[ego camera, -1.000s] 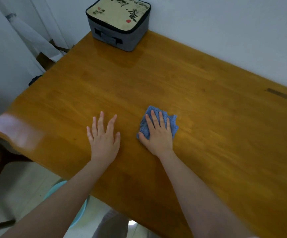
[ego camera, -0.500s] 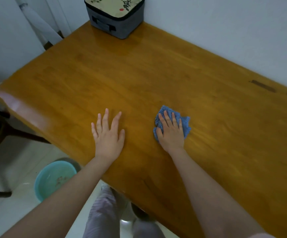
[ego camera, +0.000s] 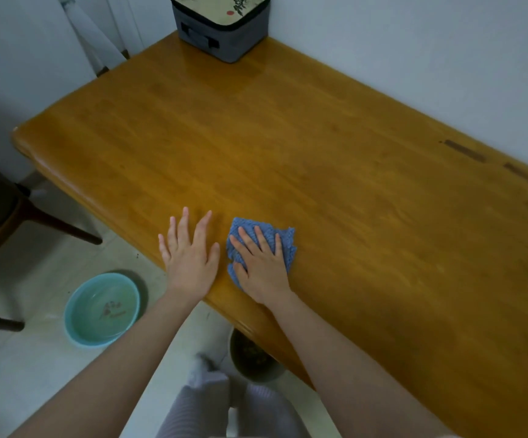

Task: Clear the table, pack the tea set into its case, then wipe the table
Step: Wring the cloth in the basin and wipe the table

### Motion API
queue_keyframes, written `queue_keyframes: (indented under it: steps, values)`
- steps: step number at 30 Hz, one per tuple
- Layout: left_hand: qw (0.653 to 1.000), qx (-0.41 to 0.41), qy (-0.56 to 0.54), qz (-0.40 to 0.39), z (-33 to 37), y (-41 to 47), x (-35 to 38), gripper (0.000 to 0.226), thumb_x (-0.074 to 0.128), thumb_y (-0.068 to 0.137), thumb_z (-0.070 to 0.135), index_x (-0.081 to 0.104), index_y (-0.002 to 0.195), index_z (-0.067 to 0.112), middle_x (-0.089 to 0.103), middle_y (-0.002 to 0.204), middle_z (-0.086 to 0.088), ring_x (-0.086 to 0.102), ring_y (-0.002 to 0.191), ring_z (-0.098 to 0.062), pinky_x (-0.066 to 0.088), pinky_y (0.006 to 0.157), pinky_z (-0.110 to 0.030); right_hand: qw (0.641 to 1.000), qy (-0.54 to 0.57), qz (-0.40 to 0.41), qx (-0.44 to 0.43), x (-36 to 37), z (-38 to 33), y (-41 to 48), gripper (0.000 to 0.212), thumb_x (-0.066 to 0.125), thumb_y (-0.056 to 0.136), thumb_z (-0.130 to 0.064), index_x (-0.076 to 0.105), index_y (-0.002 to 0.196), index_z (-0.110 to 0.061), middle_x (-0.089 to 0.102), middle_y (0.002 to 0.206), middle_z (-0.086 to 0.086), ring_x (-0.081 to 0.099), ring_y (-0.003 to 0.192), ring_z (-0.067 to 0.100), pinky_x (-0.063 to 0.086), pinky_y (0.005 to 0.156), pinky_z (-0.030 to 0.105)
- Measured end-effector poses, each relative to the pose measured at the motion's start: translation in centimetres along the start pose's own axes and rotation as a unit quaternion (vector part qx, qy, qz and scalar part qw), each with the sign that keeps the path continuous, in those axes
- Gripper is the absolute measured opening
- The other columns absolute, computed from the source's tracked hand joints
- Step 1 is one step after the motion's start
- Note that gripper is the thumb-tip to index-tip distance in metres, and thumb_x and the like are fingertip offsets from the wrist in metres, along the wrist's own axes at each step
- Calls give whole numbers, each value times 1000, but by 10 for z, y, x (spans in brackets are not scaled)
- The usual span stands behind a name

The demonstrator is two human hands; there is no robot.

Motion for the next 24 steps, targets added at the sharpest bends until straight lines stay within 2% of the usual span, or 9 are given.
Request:
queue_keyframes:
  steps: [7, 10, 16, 24]
  values:
    - [1000, 22, -1, -4, -8, -16, -13, 56, 44, 98, 32, 23, 150, 34, 5, 162, -4, -3, 149, -26, -4, 117, -50, 999, -32, 31, 11, 15, -27, -23, 67, 16, 91, -58, 23, 153, -33, 17, 161, -5, 5, 150, 26, -1, 113, 66]
    - [999, 27, 1, -17, -15, -28, -15, 57, 45, 98, 32, 23, 150, 35, 4, 162, -3, -3, 148, -27, -4, 116, -53, 998, -42, 34, 16, 19, -31, -28, 67, 19, 90, -61, 25, 152, -35, 18, 161, -6, 8, 150, 26, -1, 113, 66]
    - [998, 41, 15, -34, -29, -47, -17, 57, 45, 98, 33, 21, 150, 36, 3, 162, -3, -4, 148, -26, -5, 117, -51, 995, -52, 85, 21, 29, -31, -49, 58, 31, 93, -55, 39, 147, -33, 34, 155, -4, 24, 146, 27, 13, 111, 67]
    - [997, 57, 31, -44, -33, -58, -18, 57, 43, 99, 35, 18, 151, 37, 0, 162, -3, -7, 148, -25, -5, 118, -49, 992, -49, 108, 37, 34, -21, -78, 56, 32, 95, -53, 37, 148, -34, 34, 156, -4, 24, 146, 27, 13, 112, 67]
Point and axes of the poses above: each hand's wrist, its own y-axis towards the middle knuckle, its own x-axis out of the palm, z = x × y, the point moved 1 cm from there along y, towards the middle knuckle
